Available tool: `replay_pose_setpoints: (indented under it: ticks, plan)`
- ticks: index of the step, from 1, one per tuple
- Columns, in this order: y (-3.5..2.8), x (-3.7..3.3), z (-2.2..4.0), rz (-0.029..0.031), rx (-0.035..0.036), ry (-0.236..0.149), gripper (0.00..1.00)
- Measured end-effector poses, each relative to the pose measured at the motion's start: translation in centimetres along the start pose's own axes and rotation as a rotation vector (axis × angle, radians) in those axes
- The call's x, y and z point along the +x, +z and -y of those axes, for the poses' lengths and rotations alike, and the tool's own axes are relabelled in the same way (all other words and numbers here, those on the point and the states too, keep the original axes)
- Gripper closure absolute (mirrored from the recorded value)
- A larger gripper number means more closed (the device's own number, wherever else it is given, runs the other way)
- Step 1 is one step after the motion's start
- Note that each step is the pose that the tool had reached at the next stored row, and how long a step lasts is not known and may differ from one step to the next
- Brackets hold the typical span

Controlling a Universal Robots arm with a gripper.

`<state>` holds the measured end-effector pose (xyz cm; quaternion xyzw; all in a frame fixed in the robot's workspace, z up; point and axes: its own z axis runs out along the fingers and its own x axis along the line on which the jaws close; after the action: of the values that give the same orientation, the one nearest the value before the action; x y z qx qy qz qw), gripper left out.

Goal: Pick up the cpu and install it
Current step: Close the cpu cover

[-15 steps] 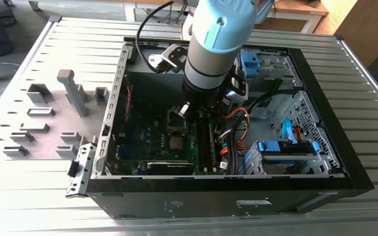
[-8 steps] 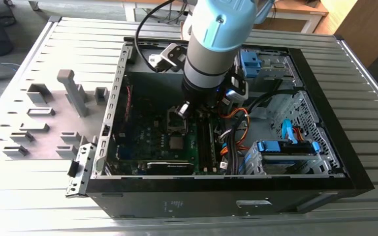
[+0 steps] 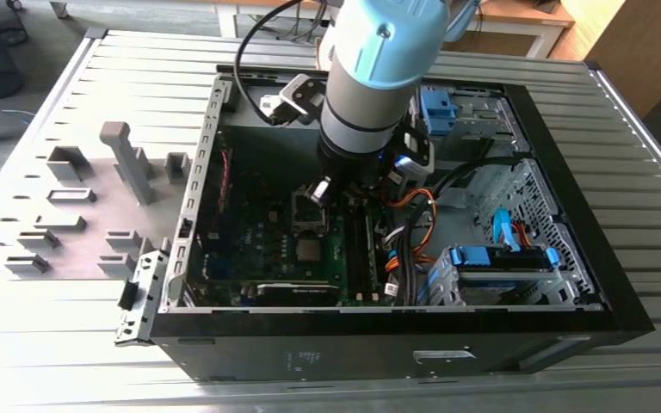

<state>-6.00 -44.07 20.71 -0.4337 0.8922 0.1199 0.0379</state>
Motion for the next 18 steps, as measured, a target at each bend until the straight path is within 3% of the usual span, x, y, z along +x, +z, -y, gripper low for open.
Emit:
replay_pose_setpoints:
  ticks: [10,18]
  plan:
    - [-0.58,0.13,0.05,0.0014,-0.001,0.0,0.89]
    - [-0.5,0.44,0.11,0.0044,0.0008,-0.001,0.89]
